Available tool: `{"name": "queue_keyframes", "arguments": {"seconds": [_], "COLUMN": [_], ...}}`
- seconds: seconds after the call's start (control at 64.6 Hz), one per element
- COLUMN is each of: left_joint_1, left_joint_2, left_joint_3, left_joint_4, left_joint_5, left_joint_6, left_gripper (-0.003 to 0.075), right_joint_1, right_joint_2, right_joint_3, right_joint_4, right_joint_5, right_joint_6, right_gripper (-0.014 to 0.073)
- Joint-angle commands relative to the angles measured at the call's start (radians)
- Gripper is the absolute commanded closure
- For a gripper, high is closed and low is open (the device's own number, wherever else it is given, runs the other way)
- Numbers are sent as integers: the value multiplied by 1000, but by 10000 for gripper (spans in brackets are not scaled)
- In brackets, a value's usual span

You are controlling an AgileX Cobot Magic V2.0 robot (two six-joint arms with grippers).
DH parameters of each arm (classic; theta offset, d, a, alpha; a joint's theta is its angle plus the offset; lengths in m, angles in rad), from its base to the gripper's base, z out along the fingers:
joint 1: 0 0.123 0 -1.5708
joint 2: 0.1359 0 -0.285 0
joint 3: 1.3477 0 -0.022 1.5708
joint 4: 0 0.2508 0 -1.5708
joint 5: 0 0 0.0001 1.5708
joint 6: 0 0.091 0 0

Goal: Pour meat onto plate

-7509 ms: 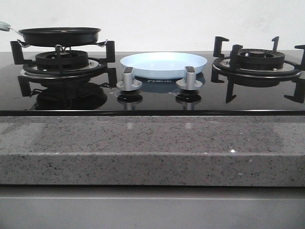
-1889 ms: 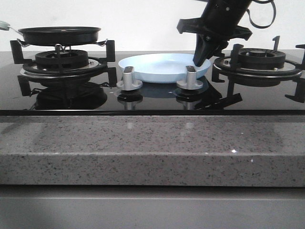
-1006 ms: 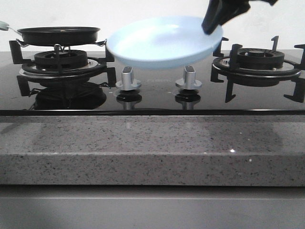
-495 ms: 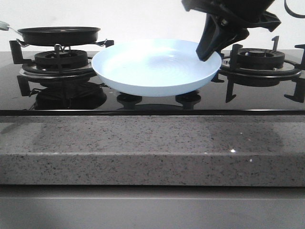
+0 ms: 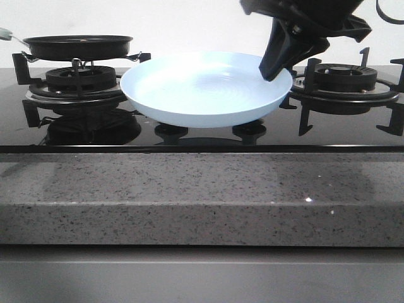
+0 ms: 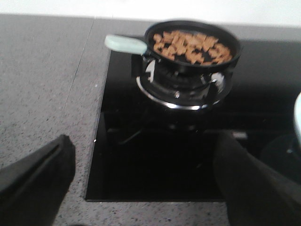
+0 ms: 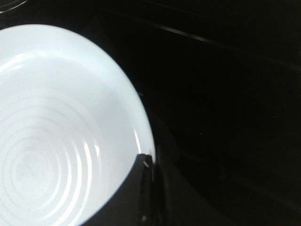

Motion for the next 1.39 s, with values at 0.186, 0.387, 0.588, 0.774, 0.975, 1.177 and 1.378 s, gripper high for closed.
{"name": "queue_keyframes", "arguments": {"seconds": [0.186,0.387,0.588,0.774,0.975,1.177,1.378], "left_joint_1": [54,198,351,407,407,405,392], "left_joint_2": [294,460,606,743,871,960,1016], "left_joint_3": [-246,-356,-420,-466,-524,-565,-569], "left_joint_4": [-2,-297,-676,-942,-1147,-1284,-1383], "left_joint_5": [54,97,129,190,233,257,266], "left_joint_6": [18,249,428,538,585,610,645], "left_gripper": [118,118,120,121,121,121,121], "right_joint_1": [-2,-2,-2,-2,-2,-2,-2], "right_joint_2": [-47,-47,-47,-47,-47,-47,-47], "right_joint_3": [-21,-21,-21,-21,-21,-21,-21], "right_joint_4": [7,7,7,7,7,7,7], "right_joint_5": [-40,-40,-40,-40,-39,-39,-39], "right_joint_6": [-13,-13,-13,-13,-13,-13,-13], "right_gripper": [707,707,707,707,707,707,707]}}
